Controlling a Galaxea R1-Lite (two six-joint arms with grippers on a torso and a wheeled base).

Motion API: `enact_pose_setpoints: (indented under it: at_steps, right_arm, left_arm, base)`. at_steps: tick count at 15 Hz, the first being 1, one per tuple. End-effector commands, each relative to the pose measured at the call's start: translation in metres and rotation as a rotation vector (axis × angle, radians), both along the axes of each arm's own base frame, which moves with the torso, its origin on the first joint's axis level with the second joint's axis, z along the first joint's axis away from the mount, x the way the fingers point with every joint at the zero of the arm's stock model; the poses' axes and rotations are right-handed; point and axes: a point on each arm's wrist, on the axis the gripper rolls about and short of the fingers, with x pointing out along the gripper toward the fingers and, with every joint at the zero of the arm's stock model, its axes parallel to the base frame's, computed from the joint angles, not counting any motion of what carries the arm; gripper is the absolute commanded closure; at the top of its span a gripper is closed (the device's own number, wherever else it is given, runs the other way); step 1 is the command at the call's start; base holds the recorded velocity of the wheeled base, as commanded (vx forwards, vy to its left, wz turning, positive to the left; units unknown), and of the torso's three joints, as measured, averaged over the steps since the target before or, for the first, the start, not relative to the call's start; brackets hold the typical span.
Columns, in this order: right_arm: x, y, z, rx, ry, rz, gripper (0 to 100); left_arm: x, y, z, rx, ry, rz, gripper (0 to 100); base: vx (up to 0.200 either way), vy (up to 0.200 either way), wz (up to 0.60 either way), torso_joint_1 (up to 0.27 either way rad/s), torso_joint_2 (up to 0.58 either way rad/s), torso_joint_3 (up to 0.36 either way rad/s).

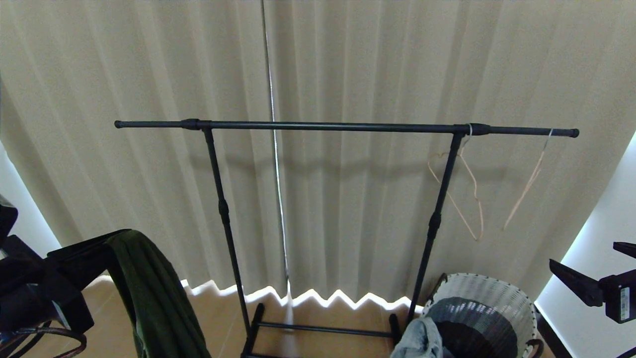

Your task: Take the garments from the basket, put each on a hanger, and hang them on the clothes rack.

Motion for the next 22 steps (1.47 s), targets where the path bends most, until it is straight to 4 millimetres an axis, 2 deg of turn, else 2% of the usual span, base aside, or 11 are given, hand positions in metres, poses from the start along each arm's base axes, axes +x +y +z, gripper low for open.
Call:
enact_pose_setpoints:
  at_steps: [1, 8, 19, 22]
  right_arm:
    - [-0.0051, 0.0, 0.0035, 0.0, -0.014, 0.001, 0]
    - [-0.0101, -0.0003, 0.0046, -0.002, -0.02, -0.001, 0]
    - [-0.0074, -0.0002, 0.0047, 0.0, -0.014, 0.0, 0]
    - [-0.0052, -0.0002, 0.0033, 0.0, -0.004, 0.0, 0]
  left_arm:
    - [-0.0018, 0.0004, 0.0002, 0.0, -0.005, 0.001, 100]
    - [-0.0031, 0.0006, -0.0013, 0.0, -0.004, 0.001, 100]
    - [-0.0027, 0.0007, -0.0012, -0.002, -0.001, 0.003, 100]
    - [-0.0026, 0.0009, -0.0008, -0.005, -0.001, 0.005, 100]
  base:
    - [0.0, -0.2, 0.0, -0.002, 0.0, 0.007]
    - [0.0, -0.2, 0.0, 0.002, 0.0, 0.003]
    - [0.0, 0.0, 0.0, 0.0, 0.0, 0.0]
    - [0.2, 0.0, 0.0, -0.006, 0.0, 0.002]
